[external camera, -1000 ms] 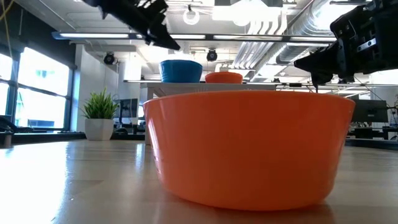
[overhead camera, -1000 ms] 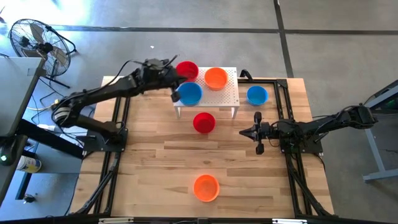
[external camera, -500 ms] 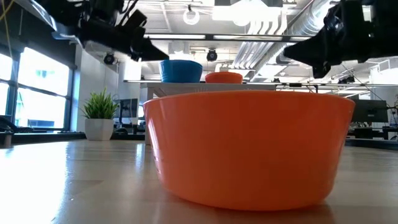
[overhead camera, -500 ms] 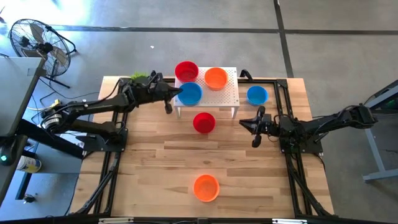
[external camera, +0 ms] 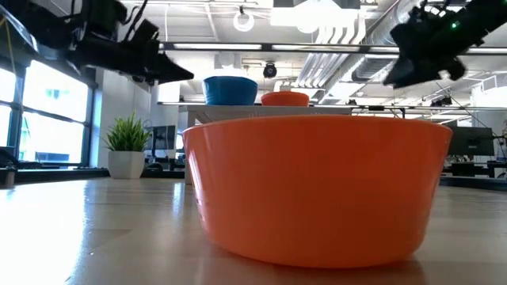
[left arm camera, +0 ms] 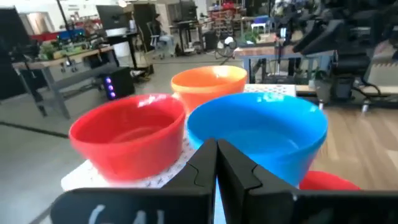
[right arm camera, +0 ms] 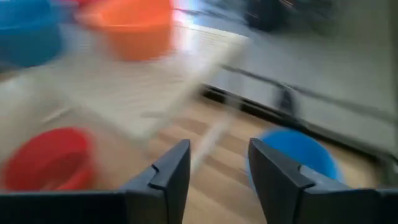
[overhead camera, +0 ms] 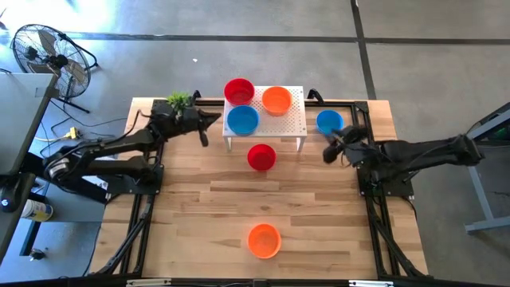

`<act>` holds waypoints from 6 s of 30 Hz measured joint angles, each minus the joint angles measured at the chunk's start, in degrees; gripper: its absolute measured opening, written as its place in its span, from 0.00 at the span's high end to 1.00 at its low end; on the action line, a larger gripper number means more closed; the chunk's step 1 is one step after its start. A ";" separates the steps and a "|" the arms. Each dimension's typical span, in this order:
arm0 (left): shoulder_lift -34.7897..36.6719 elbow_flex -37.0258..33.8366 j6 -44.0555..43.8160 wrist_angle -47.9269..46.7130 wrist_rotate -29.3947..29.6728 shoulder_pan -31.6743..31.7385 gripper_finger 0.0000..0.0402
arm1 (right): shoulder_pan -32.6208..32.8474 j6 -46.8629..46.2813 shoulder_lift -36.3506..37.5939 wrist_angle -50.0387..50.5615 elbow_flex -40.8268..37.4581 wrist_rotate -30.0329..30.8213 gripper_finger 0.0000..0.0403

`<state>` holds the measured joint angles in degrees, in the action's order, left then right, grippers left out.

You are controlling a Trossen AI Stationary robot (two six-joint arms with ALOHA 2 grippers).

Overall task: Pick & Place Mini bowls
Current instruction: Stack the blue bowl on top of the blue bowls on the shelf

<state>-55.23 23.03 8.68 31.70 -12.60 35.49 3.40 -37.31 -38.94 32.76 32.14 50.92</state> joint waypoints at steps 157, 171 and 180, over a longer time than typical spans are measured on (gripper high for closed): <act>-19.64 20.21 -6.44 -30.65 28.00 -48.03 0.99 | 8.59 37.40 -7.81 -78.28 -31.56 -39.30 1.00; -35.33 41.27 -5.94 -45.89 24.62 -48.73 0.99 | 8.59 38.73 -7.45 -80.59 -31.50 -37.48 0.99; -40.99 49.19 -6.05 -55.59 20.69 -48.68 0.87 | 8.59 37.15 -7.45 -80.18 -31.50 -35.50 1.00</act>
<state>-96.23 72.22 2.63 -23.89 8.09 -13.19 11.99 -0.16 -46.39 -47.42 0.64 15.42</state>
